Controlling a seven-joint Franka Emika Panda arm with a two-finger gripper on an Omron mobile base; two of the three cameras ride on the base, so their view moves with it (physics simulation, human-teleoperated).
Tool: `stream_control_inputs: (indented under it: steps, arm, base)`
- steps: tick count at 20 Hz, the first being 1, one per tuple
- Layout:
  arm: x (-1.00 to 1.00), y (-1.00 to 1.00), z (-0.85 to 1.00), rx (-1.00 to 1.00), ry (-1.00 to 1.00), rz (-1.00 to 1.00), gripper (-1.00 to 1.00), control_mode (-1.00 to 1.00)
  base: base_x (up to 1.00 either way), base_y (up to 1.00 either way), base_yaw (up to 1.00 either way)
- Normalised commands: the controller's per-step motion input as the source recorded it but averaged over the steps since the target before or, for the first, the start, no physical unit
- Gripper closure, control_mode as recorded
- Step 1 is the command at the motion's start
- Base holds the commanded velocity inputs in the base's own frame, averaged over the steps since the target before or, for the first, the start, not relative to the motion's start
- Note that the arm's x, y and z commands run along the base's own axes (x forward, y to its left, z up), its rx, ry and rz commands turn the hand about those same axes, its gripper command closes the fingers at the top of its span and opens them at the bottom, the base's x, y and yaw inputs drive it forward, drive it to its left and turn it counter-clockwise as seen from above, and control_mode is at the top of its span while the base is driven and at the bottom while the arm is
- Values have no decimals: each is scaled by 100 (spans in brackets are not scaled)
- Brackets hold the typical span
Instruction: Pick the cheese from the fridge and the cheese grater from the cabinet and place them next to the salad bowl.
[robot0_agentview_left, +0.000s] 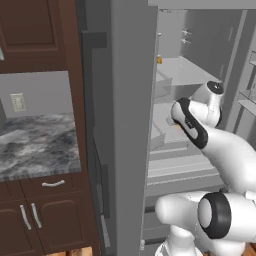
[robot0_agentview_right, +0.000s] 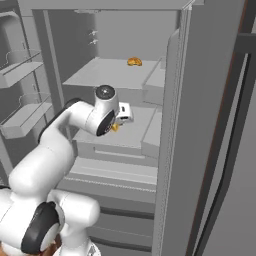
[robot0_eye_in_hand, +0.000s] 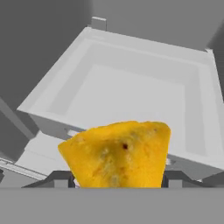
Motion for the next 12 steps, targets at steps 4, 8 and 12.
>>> stream_control_inputs:
  steps: [4,8,12]
  arm:
    - [-48,0,45,0,0,0,100,-100]
    - [-57,0,39,0,0,-12,100,-100]
    - [-48,4,37,1,1,-22,100,-100]
  base:
    - [0,0,0]
    - [0,0,0]
    - [0,0,0]
